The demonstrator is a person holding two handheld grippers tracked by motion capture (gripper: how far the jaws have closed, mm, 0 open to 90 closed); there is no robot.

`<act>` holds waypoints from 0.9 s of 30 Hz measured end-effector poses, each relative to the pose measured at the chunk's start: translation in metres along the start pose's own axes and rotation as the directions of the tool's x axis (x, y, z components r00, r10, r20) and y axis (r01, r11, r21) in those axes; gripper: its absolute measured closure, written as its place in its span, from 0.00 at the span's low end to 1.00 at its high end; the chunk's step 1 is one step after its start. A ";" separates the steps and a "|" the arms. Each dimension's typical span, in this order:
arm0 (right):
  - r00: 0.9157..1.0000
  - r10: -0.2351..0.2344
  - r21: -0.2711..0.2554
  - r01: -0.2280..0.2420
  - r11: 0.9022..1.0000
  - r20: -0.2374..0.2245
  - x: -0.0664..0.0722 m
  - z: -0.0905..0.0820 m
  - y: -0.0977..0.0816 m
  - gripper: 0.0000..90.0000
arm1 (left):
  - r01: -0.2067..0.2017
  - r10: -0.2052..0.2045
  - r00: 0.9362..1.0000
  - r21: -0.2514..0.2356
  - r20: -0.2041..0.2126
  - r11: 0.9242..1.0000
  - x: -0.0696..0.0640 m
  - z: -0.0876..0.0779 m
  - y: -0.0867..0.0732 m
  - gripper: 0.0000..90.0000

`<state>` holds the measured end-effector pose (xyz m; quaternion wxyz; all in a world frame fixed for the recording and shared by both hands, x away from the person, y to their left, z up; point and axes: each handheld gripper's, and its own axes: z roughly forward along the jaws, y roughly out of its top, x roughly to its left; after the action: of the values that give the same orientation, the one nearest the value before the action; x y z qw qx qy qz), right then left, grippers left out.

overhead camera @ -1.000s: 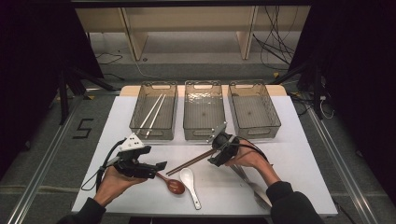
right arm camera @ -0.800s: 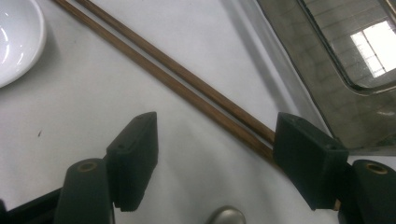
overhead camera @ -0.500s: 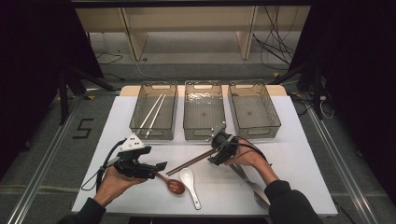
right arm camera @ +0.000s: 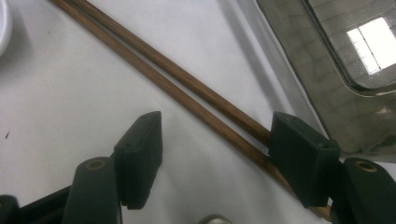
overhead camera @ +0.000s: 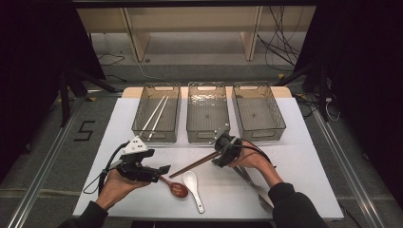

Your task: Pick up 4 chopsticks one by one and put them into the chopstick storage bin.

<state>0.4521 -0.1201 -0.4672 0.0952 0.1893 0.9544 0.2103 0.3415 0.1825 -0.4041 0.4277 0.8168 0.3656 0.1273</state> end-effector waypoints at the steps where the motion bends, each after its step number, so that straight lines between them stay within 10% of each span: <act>1: 1.000 -0.004 0.002 0.004 1.000 -0.002 0.000 0.000 0.000 0.42 | -0.001 0.001 1.000 0.001 0.000 1.000 0.000 0.000 0.000 0.17; 10: 0.999 0.001 0.052 0.001 0.999 -0.047 0.002 -0.004 -0.001 0.52 | 0.005 -0.005 1.000 0.002 0.000 1.000 0.001 0.000 -0.001 0.17; 27: 0.988 -0.140 0.172 0.149 0.974 -0.063 0.013 -0.008 0.009 0.69 | -0.004 0.004 1.000 0.010 0.007 1.000 -0.001 0.002 0.000 0.17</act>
<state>0.4410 -0.1099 -0.4578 0.0691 0.1219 0.9826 0.1223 0.3420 0.1806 -0.4054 0.4246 0.8202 0.3631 0.1234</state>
